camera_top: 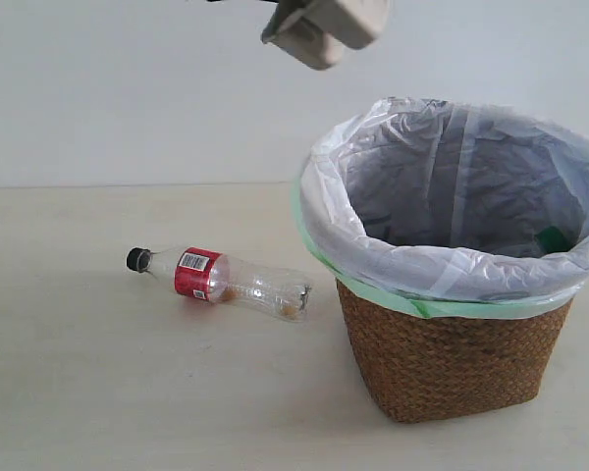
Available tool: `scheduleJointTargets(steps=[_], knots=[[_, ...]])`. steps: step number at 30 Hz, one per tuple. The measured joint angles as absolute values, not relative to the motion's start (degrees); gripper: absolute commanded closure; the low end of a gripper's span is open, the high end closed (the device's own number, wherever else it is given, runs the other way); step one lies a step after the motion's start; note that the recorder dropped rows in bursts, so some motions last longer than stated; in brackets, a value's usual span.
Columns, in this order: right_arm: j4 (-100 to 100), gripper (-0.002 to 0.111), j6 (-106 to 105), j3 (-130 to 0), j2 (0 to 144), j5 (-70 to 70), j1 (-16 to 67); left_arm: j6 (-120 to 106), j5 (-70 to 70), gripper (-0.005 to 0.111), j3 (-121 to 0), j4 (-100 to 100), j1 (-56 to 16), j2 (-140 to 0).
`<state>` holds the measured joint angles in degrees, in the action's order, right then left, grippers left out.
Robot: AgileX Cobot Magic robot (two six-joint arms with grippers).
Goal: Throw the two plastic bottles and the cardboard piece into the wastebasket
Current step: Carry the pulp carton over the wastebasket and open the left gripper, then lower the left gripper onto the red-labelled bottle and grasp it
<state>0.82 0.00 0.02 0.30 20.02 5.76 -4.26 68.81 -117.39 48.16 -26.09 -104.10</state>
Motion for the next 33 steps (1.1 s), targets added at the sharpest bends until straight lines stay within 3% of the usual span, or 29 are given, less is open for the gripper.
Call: scheduleJointTargets(steps=[8, 17, 33], knots=[[0.8, 0.108, 0.0, 0.0, 0.3, 20.0, 5.8, 7.5, 69.9, 0.019, -121.5, 24.9, -29.0, -107.4], [0.8, 0.108, 0.0, 0.0, 0.3, 20.0, 5.8, 8.7, 70.0, 0.019, -120.7, 9.9, -29.0, -102.0], [0.8, 0.108, 0.0, 0.0, 0.3, 20.0, 5.8, -12.8, 70.0, 0.019, -91.8, -6.5, -29.0, -98.1]])
